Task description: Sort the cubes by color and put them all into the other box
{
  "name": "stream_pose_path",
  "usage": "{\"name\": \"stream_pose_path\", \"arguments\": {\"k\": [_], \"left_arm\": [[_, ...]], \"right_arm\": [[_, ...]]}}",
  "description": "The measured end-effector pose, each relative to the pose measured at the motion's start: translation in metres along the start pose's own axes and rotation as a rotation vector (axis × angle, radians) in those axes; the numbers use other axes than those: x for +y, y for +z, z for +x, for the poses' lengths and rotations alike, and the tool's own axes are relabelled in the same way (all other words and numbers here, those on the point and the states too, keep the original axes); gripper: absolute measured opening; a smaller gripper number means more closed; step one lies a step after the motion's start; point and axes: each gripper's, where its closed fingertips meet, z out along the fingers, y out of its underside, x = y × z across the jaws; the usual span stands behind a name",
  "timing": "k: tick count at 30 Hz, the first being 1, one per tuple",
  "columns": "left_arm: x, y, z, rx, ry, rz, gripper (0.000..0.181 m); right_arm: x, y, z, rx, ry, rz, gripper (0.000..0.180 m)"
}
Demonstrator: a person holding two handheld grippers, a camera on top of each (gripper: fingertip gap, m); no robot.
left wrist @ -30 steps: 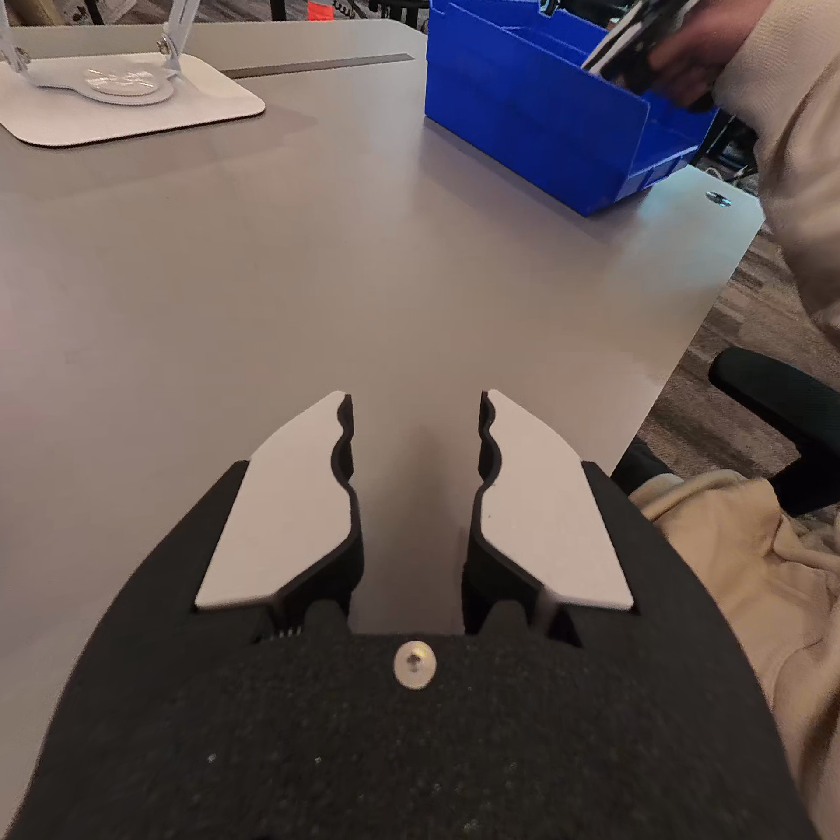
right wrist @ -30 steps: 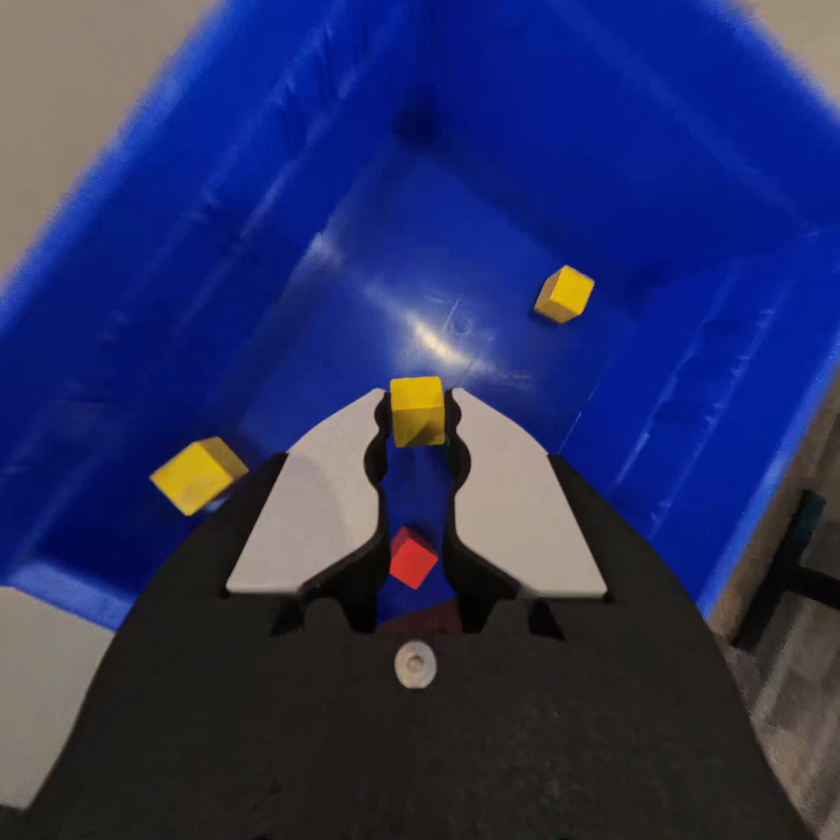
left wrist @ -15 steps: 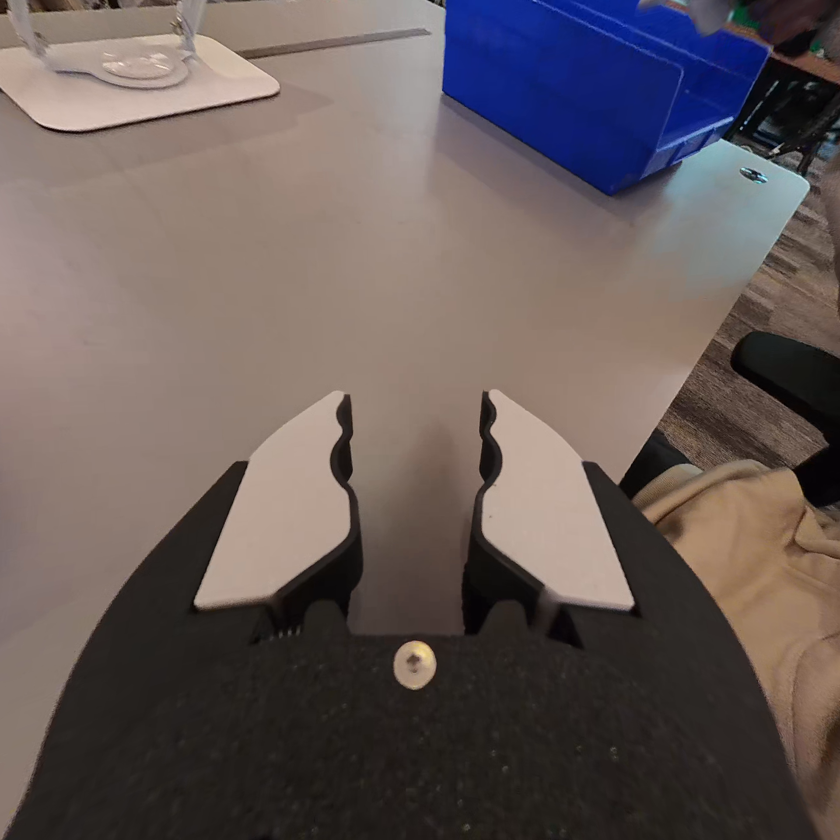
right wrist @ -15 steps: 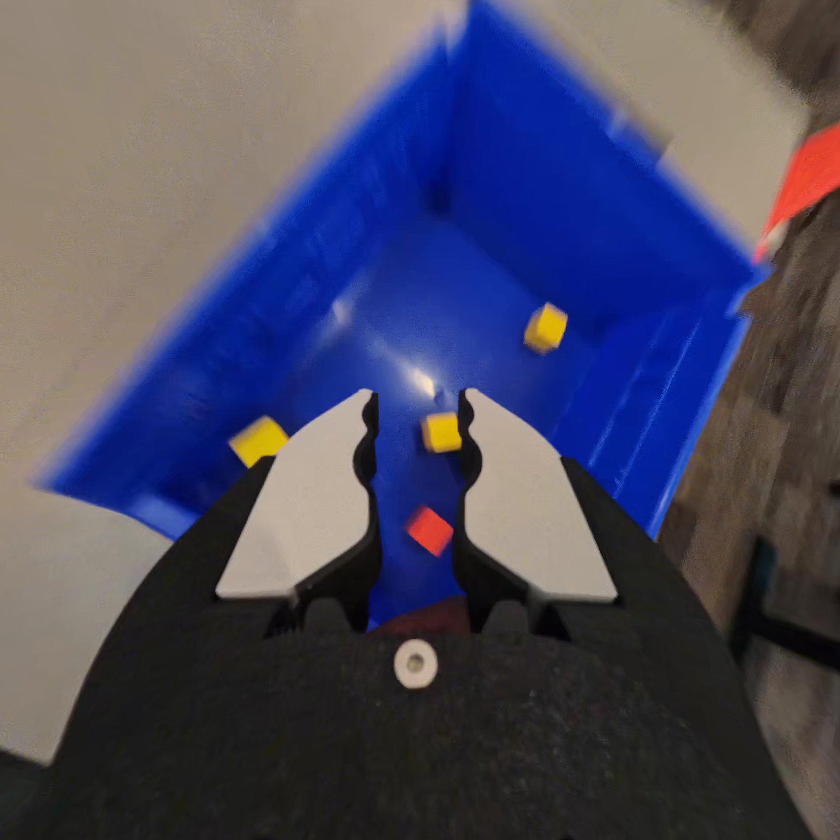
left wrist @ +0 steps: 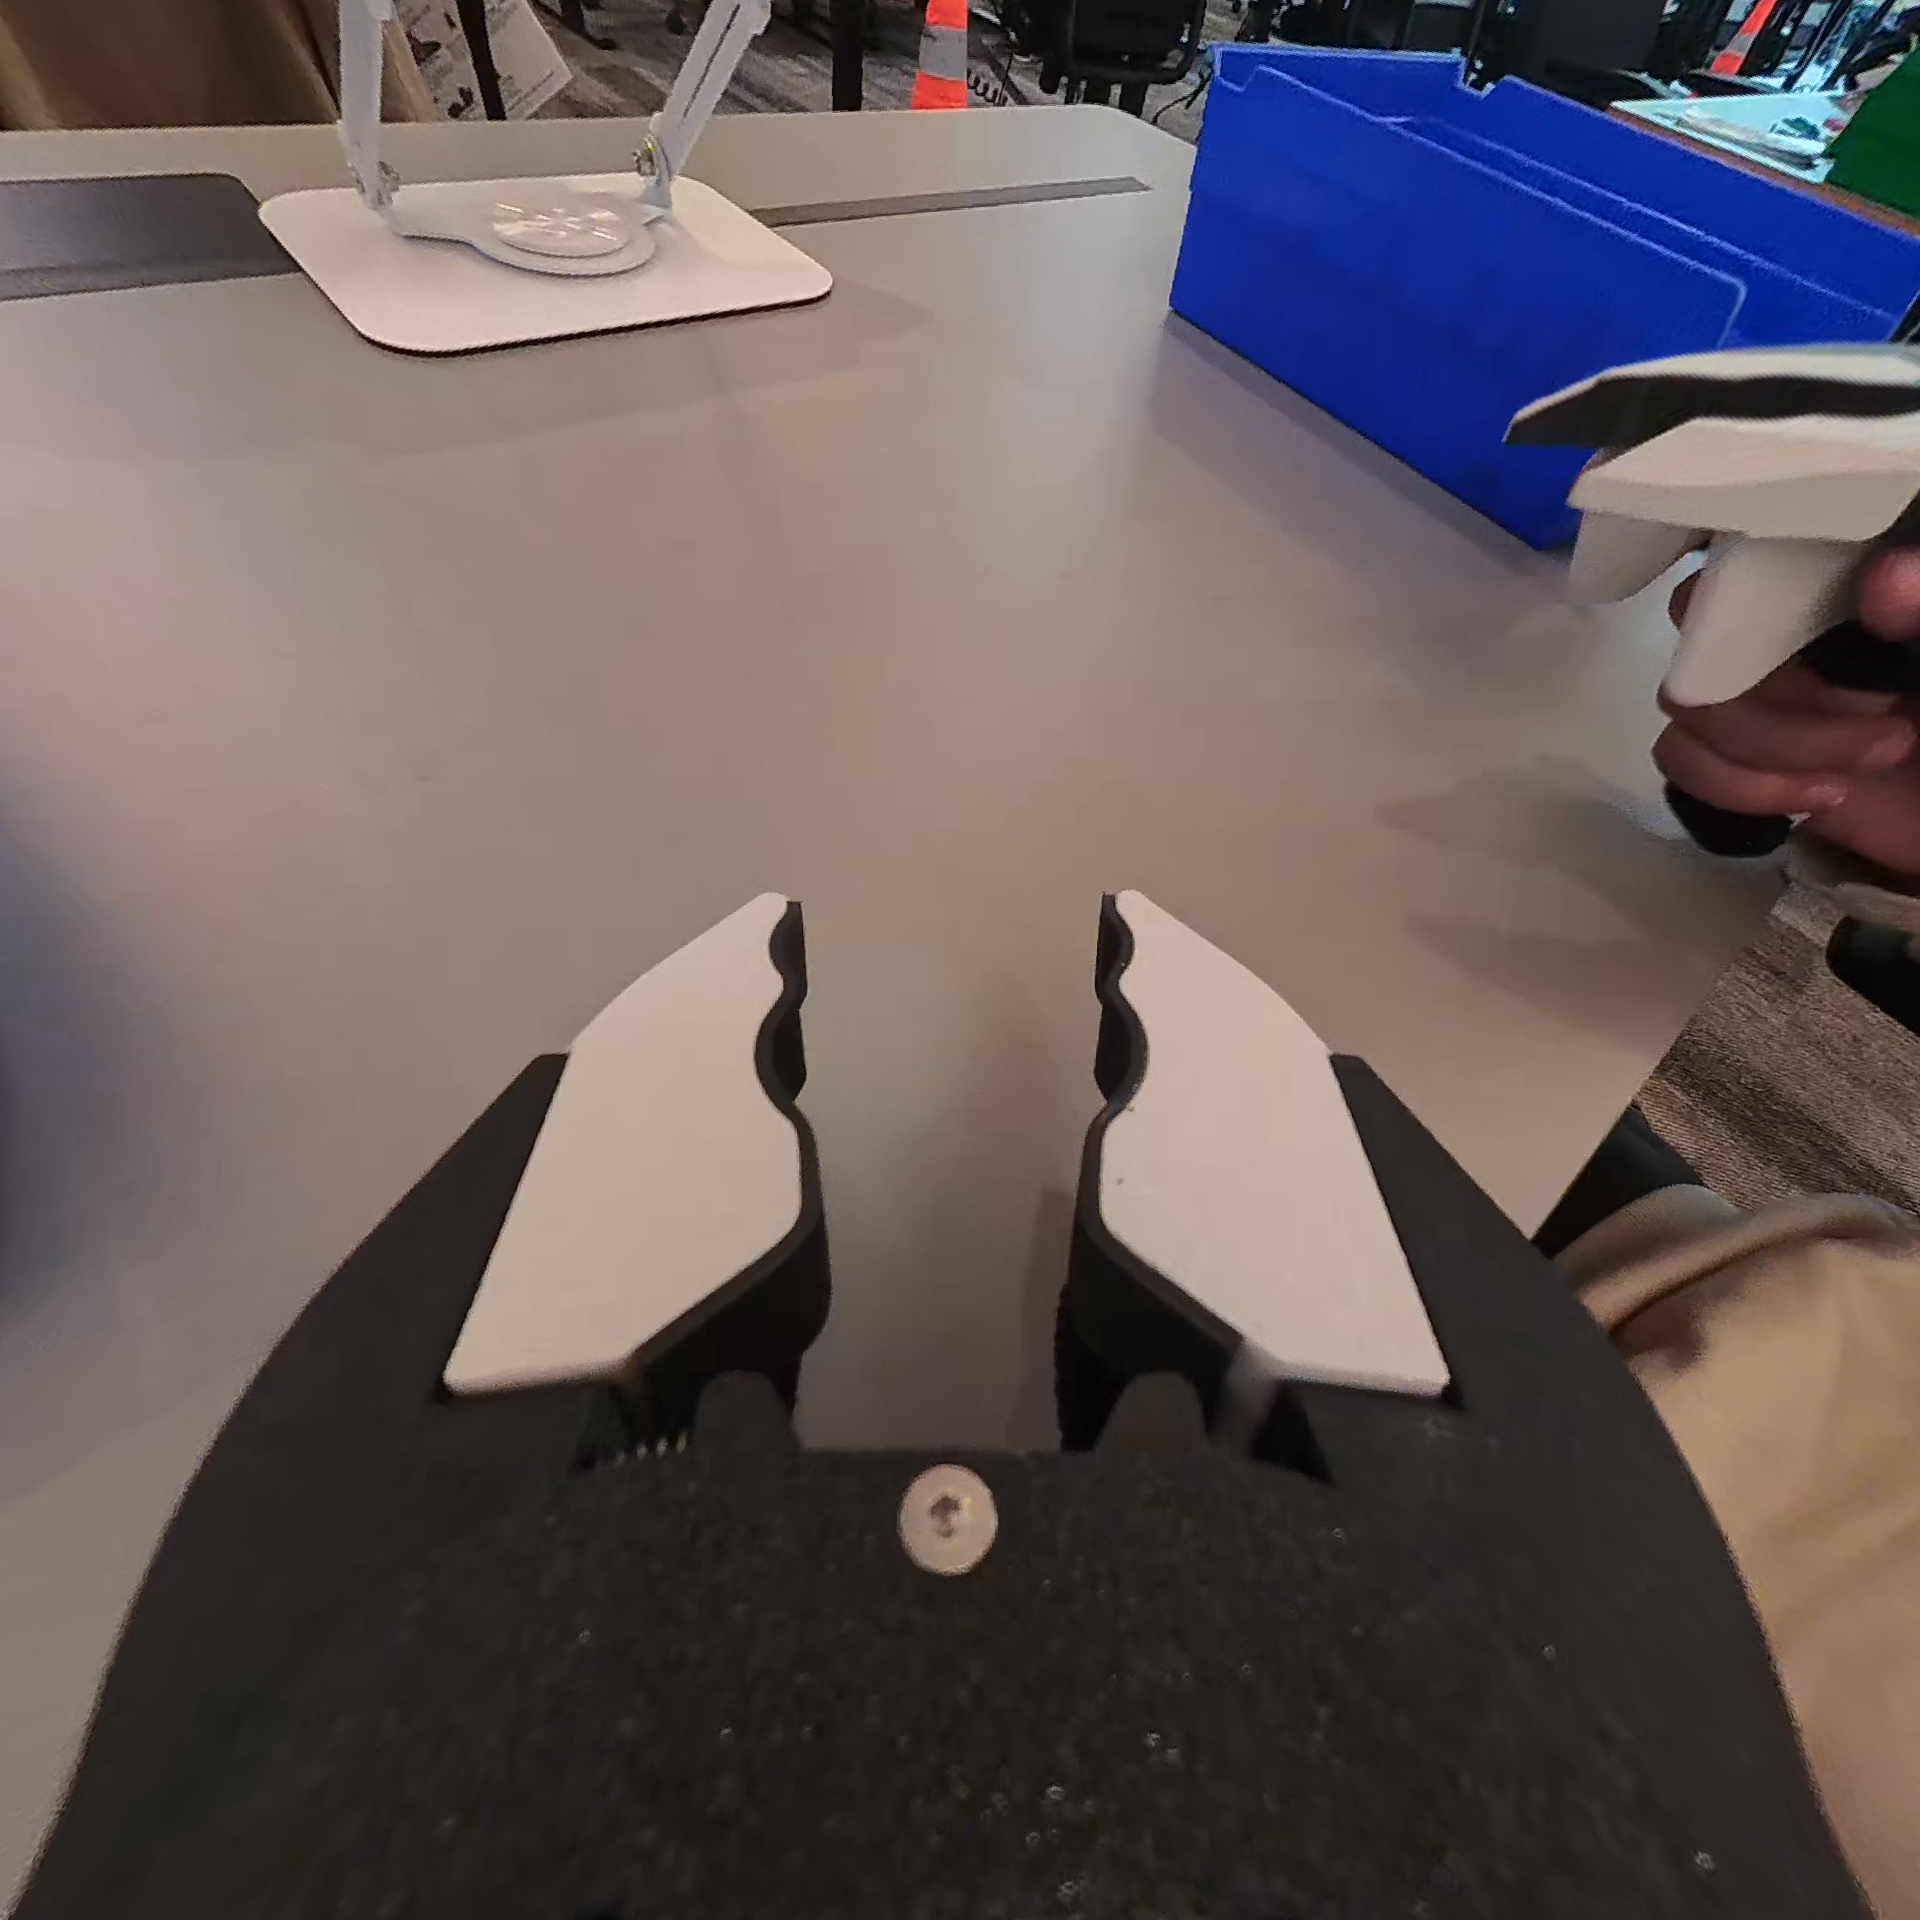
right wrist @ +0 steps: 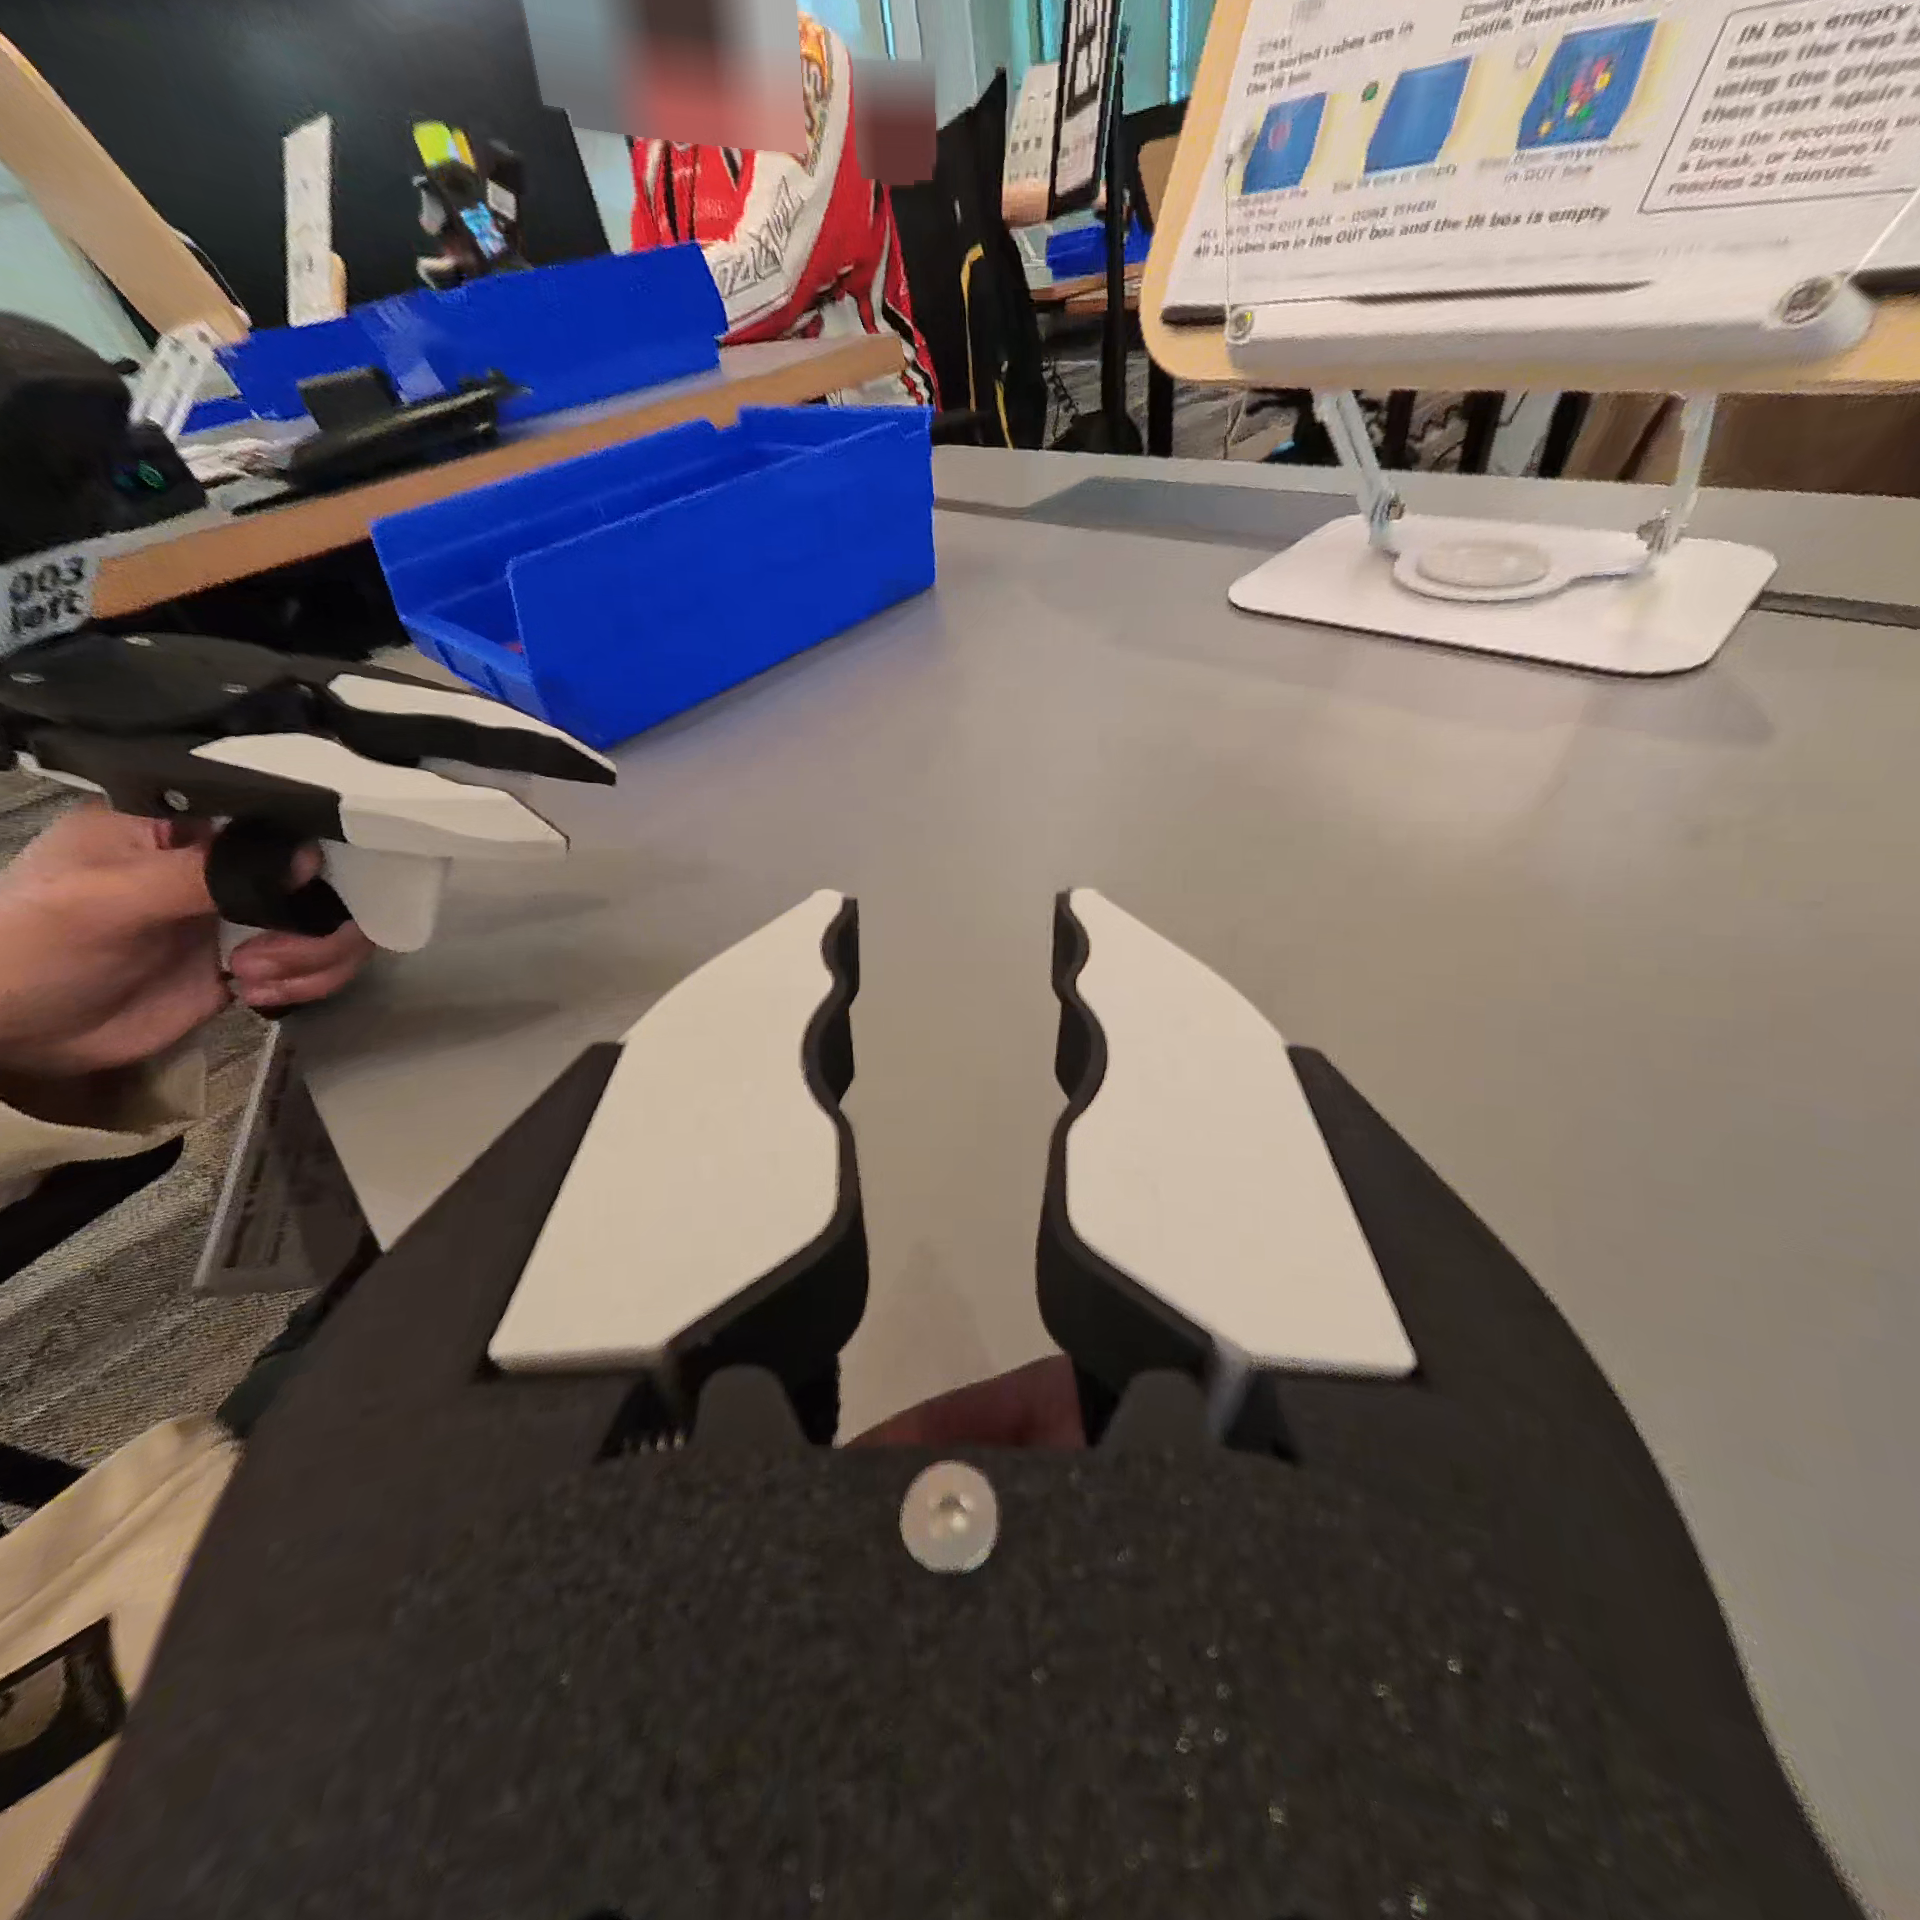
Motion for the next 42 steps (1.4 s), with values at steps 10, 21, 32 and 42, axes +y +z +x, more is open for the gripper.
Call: {"name": "stream_pose_path", "arguments": {"k": [10, 21, 32, 42], "left_arm": [[-0.011, -0.017, 0.001, 0.058, -0.033, -0.01, 0.054], [-0.12, -0.091, -0.198, -0.405, -0.02, -0.058, 0.053], [-0.05, 0.069, -0.362, -0.328, -0.144, -0.462, 0.055], [-0.038, 0.076, -0.365, -0.283, -0.17, -0.487, 0.029]], "right_arm": [[0.013, 0.002, -0.003, -0.013, -0.028, -0.042, 0.035], [0.016, 0.005, -0.004, -0.063, -0.015, -0.066, 0.033], [0.02, 0.016, -0.005, -0.095, -0.002, -0.099, 0.032], [0.022, 0.016, -0.007, -0.122, 0.05, -0.106, 0.03]]}}
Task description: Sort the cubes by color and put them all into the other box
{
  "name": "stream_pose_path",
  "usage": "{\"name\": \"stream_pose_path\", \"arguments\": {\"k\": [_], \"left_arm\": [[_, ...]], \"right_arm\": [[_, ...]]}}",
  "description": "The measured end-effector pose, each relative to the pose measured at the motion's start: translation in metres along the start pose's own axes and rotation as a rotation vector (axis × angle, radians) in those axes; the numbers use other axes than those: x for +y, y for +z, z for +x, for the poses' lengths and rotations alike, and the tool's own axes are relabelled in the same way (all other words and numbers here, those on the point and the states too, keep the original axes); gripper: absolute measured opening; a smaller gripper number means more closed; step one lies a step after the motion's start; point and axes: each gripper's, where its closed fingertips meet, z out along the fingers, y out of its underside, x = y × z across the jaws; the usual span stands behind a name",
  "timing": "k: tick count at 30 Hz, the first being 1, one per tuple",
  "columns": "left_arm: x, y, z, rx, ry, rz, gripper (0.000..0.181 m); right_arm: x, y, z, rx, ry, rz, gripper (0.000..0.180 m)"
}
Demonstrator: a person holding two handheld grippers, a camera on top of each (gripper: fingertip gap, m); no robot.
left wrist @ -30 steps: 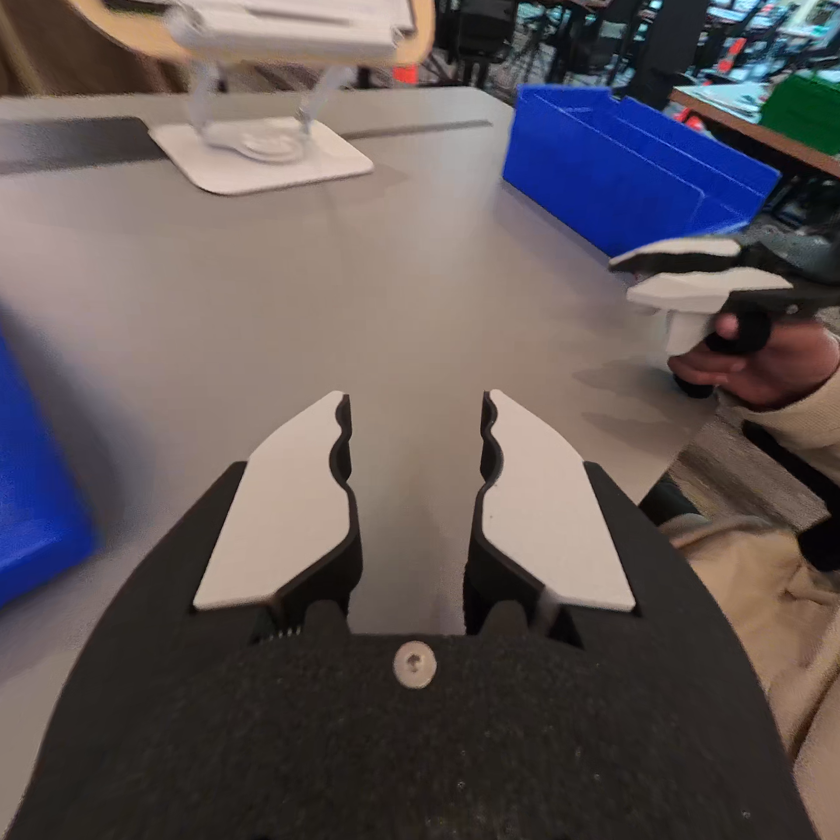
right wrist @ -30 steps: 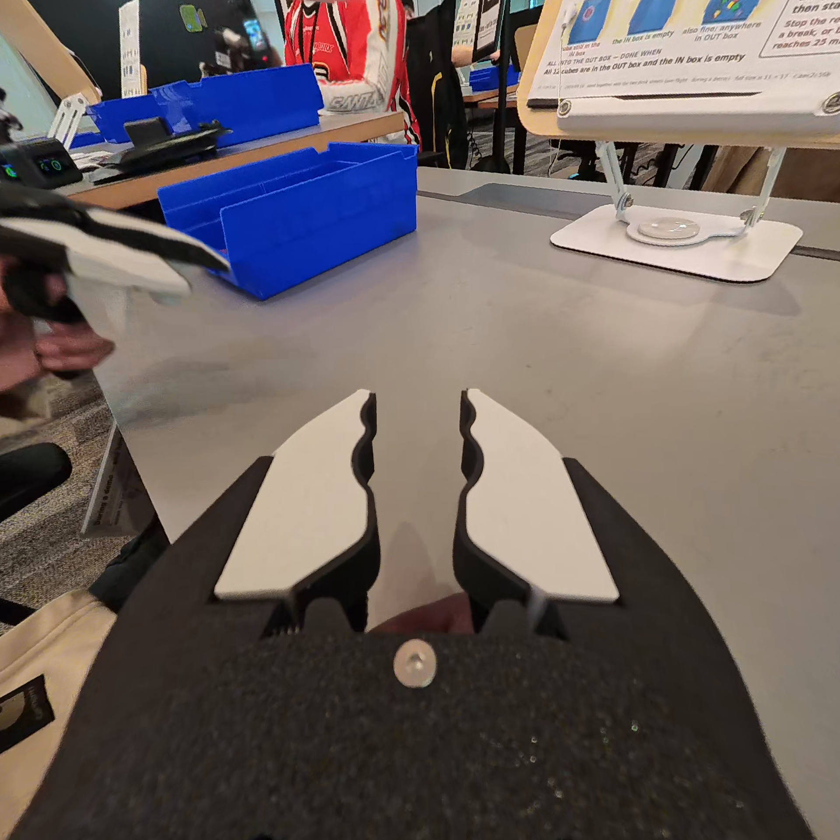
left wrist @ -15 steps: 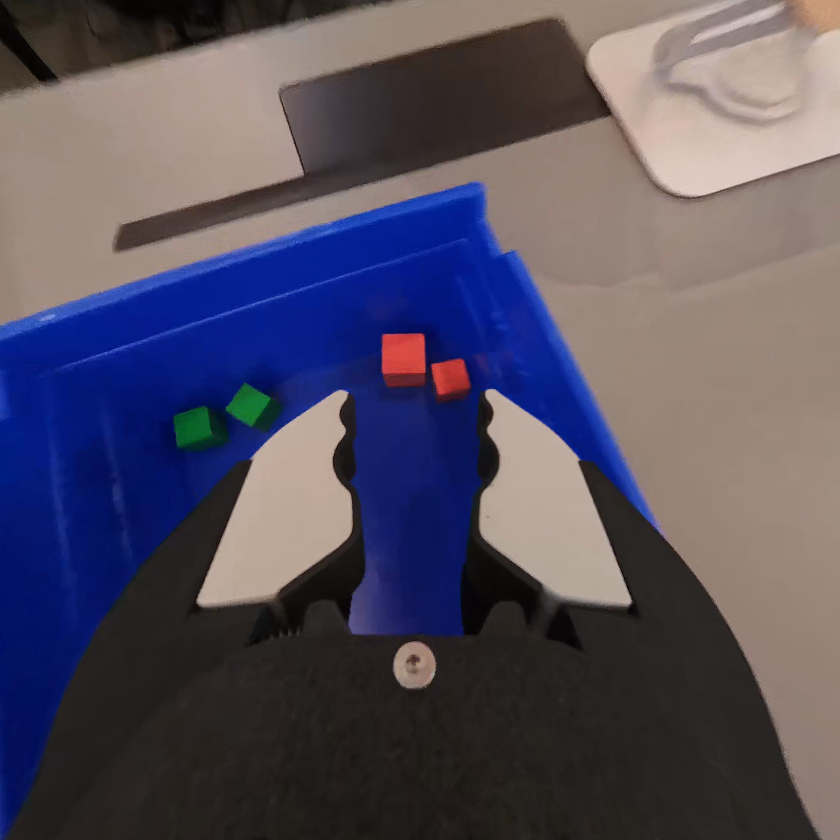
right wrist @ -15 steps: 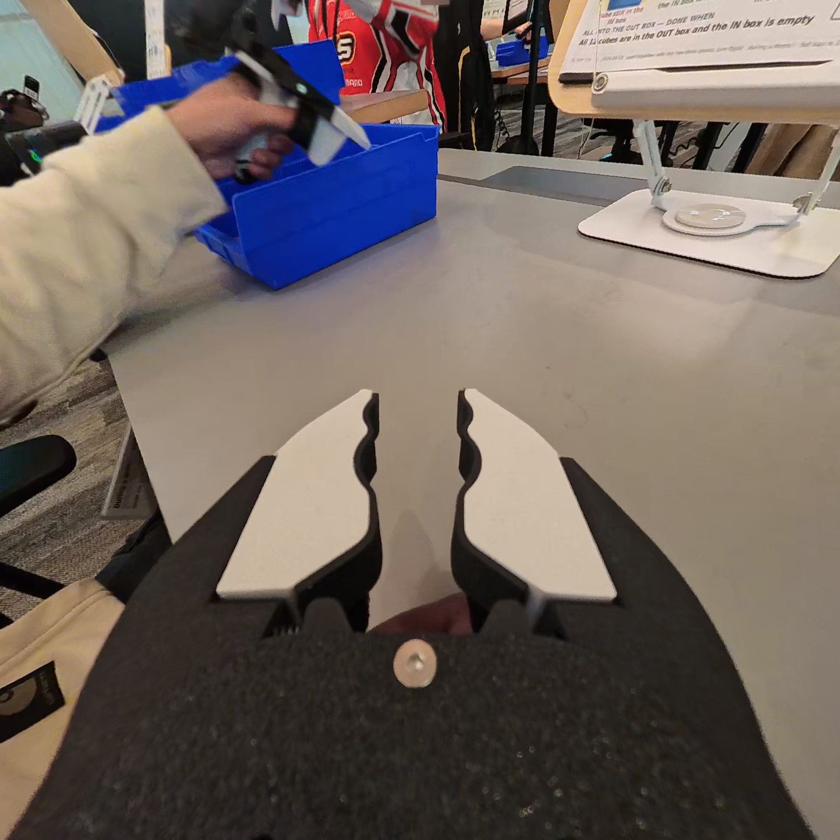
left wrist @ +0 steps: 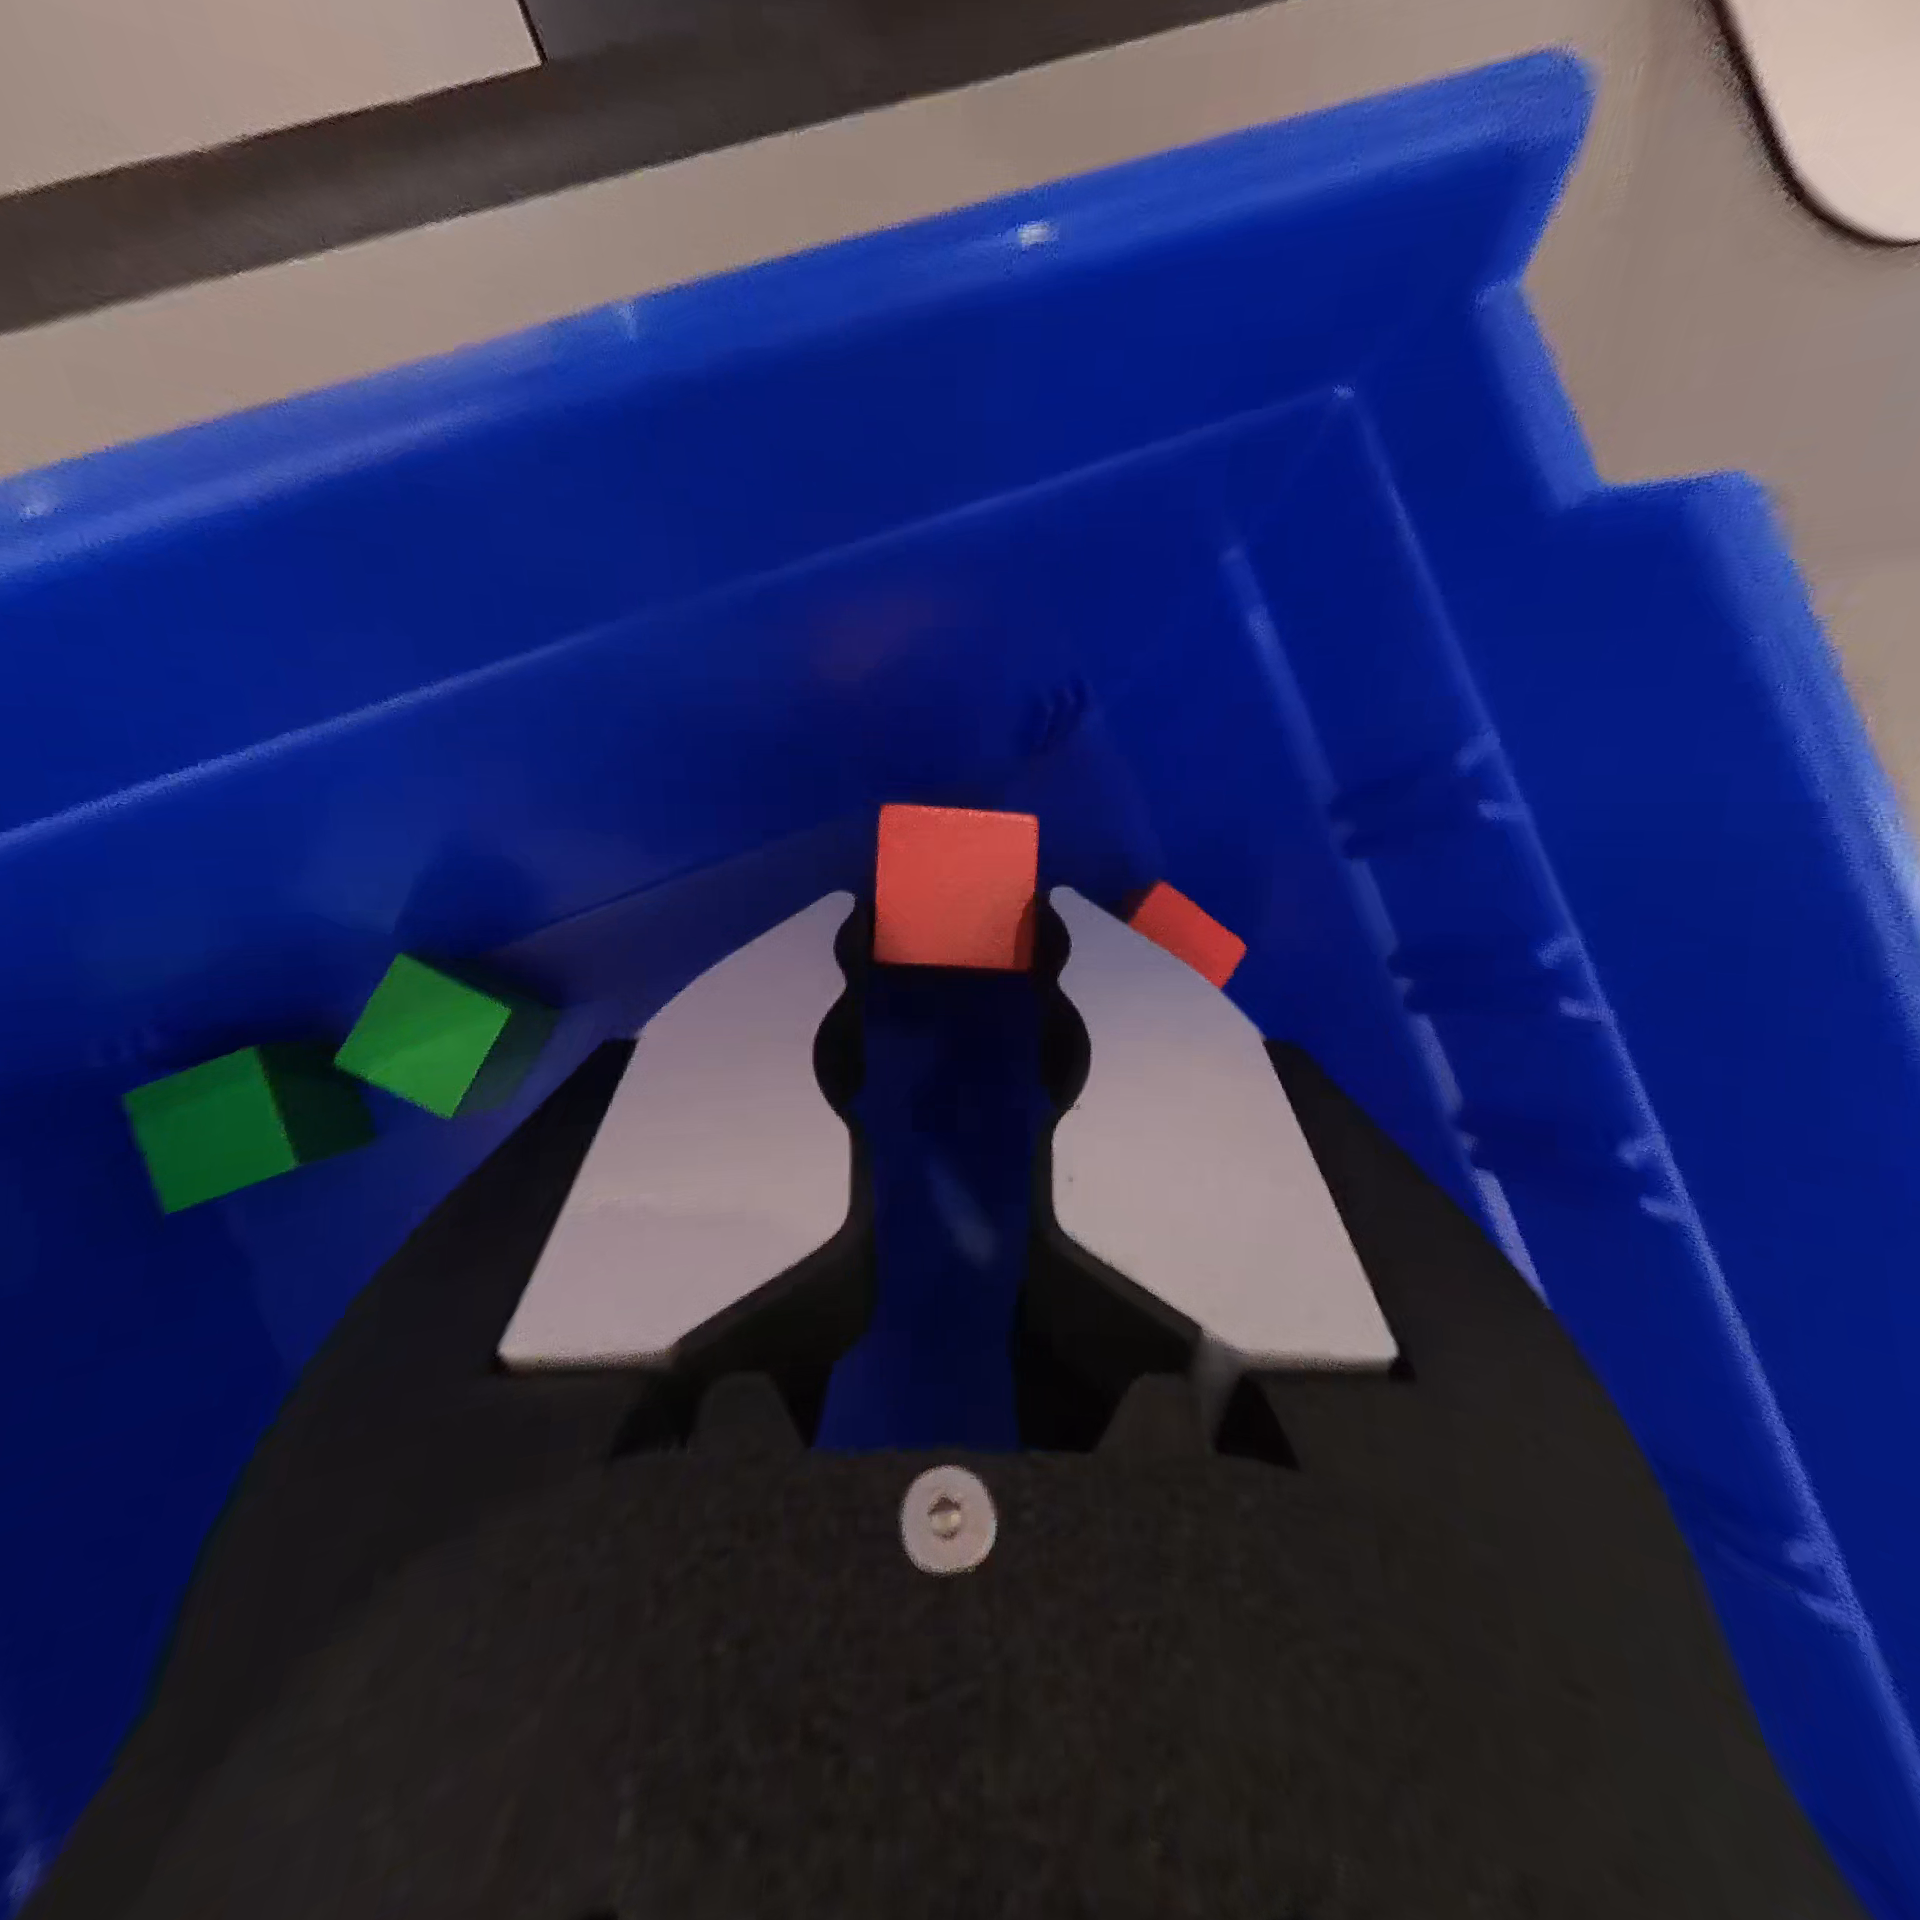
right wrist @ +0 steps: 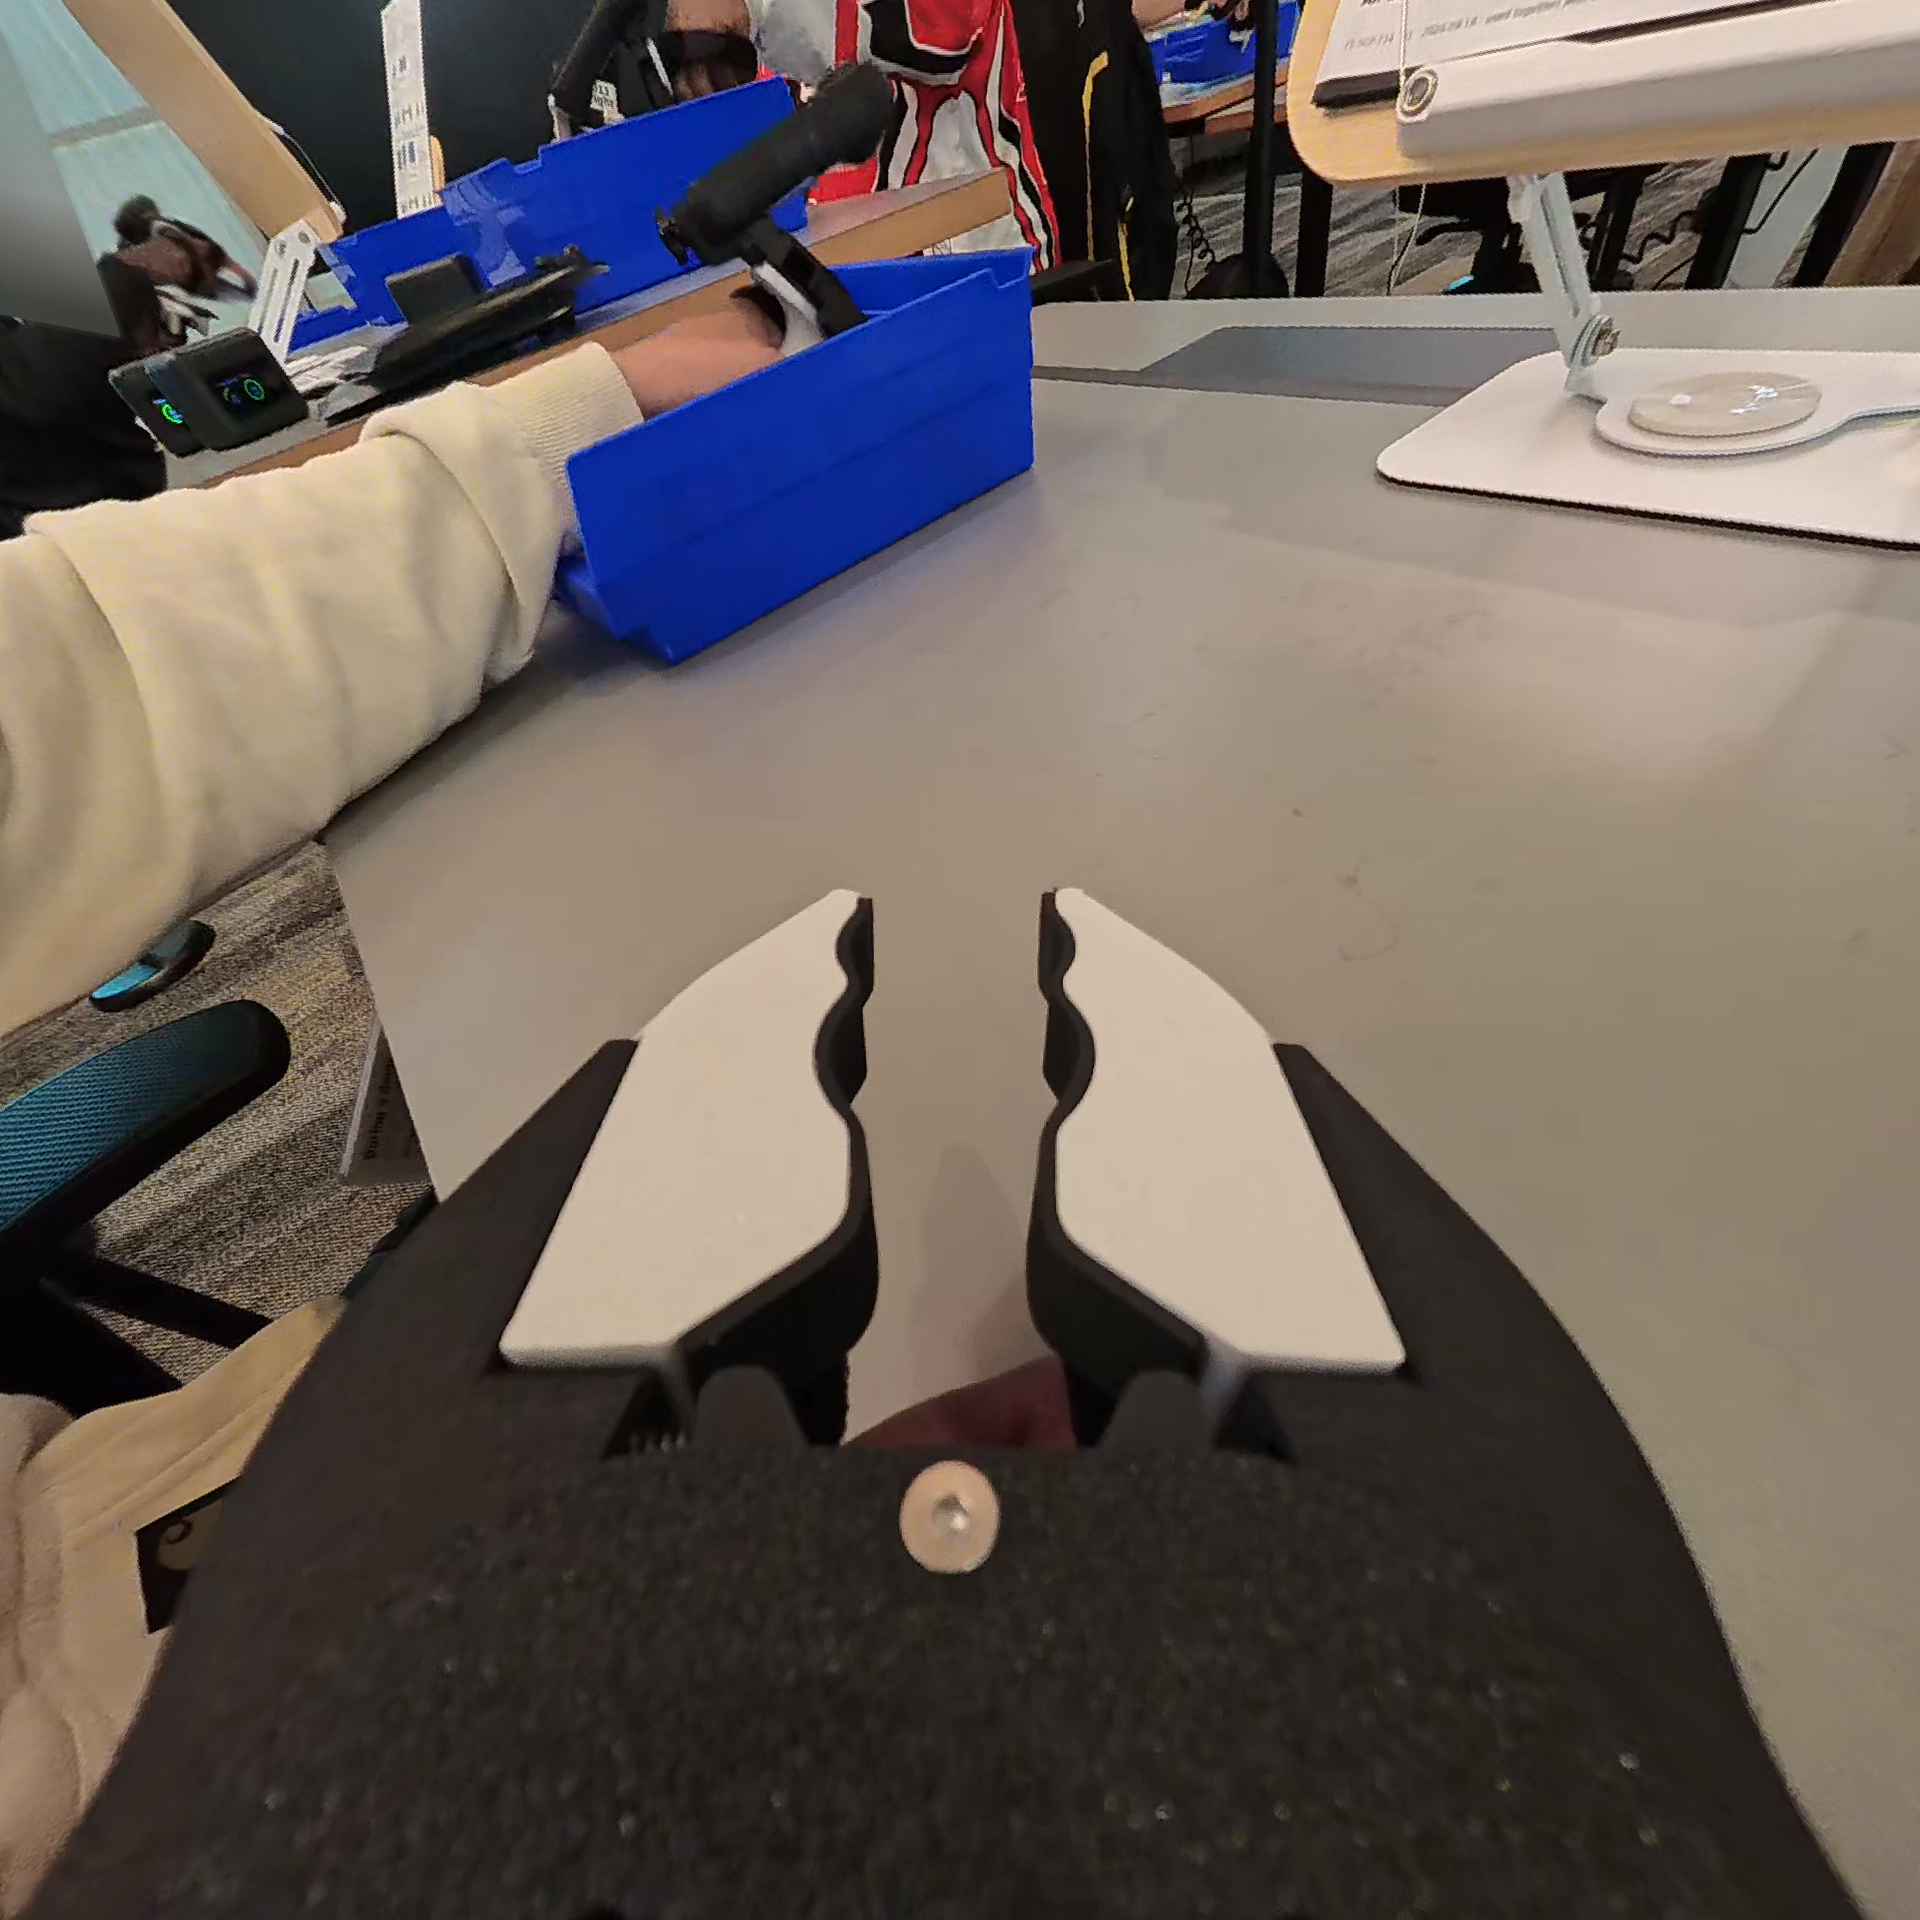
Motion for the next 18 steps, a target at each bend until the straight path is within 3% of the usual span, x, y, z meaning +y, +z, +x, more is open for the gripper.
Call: {"name": "stream_pose_path", "arguments": {"k": [3, 6, 9, 12, 15, 18], "left_arm": [[-0.006, -0.033, 0.006, 0.018, -0.022, 0.095, 0.029], [-0.013, -0.095, 0.028, 0.046, -0.002, 0.288, 0.029], [-0.007, -0.167, 0.078, 0.148, 0.031, 0.517, 0.029], [0.021, -0.213, 0.145, 0.293, 0.064, 0.647, 0.029], [0.054, -0.223, 0.201, 0.335, 0.133, 0.688, 0.029], [0.08, -0.203, 0.242, 0.338, 0.151, 0.676, 0.029]], "right_arm": [[0.0, -0.002, -0.001, -0.001, -0.004, 0.0, 0.03], [-0.005, -0.008, 0.002, 0.017, -0.031, 0.01, 0.03], [-0.014, -0.017, 0.011, 0.051, -0.063, 0.028, 0.029], [-0.021, -0.026, 0.019, 0.068, -0.053, 0.045, 0.029], [-0.023, -0.031, 0.024, 0.058, -0.021, 0.056, 0.029], [-0.021, -0.033, 0.032, 0.065, -0.018, 0.075, 0.029]]}}
